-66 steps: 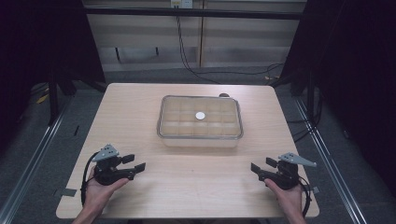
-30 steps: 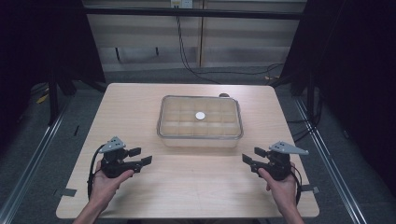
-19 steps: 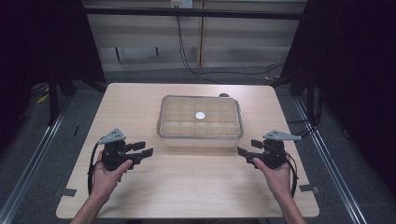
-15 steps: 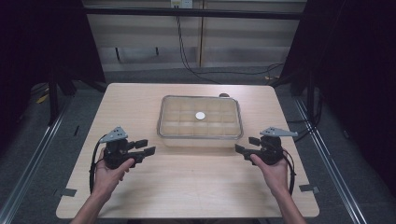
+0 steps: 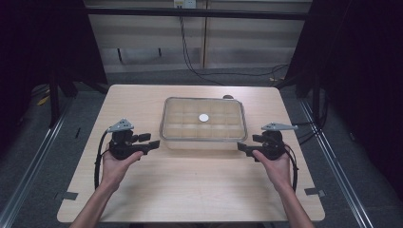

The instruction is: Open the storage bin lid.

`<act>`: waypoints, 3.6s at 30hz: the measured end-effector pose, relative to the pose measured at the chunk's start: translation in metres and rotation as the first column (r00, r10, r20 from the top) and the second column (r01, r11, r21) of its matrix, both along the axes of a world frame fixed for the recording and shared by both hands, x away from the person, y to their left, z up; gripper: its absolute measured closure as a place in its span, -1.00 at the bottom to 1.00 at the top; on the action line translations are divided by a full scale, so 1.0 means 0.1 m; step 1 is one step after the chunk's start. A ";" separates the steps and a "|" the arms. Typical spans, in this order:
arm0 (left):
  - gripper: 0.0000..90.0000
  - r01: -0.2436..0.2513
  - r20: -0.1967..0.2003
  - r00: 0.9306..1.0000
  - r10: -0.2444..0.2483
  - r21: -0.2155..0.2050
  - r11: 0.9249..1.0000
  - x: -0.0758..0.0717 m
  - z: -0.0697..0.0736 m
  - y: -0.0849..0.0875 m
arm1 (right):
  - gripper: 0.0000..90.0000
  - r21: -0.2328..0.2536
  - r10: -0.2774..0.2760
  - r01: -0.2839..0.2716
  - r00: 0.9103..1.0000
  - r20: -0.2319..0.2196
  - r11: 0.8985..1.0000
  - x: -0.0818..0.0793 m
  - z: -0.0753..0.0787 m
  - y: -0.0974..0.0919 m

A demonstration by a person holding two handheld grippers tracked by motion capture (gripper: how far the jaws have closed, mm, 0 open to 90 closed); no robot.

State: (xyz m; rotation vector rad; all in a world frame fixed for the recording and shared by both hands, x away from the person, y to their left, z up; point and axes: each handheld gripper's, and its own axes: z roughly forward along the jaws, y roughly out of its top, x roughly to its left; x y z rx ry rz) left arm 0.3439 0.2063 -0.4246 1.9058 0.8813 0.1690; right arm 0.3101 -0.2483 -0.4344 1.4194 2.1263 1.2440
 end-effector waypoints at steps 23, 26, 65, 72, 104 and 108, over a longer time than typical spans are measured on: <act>-0.39 0.003 -0.029 1.000 -0.003 0.012 1.000 0.54 0.15 -0.04 | -0.47 0.041 0.024 -0.023 1.000 -0.011 0.999 0.43 0.22 -0.12; -0.40 0.005 -0.031 1.000 -0.005 0.016 1.000 0.56 0.17 -0.09 | -0.46 0.042 0.013 -0.013 1.000 -0.016 0.999 0.51 0.21 -0.12; -0.45 0.019 -0.130 0.991 -0.005 0.100 0.995 0.88 -0.21 -0.42 | -0.54 0.034 0.004 0.001 0.987 -0.162 0.999 0.88 -0.12 0.01; -0.45 0.041 -0.160 0.987 -0.030 0.061 0.997 0.94 -0.27 -0.42 | -0.57 0.053 0.015 -0.006 0.986 -0.163 0.999 0.93 -0.15 0.01; -0.53 0.066 -0.186 0.981 -0.053 0.061 0.996 0.94 -0.25 -0.48 | -0.63 0.033 -0.018 0.023 0.989 -0.144 0.999 0.93 -0.16 0.07; -0.53 0.063 -0.183 0.982 -0.051 0.062 0.996 0.94 -0.25 -0.48 | -0.61 0.033 -0.028 0.033 0.989 -0.143 0.999 0.92 -0.15 0.07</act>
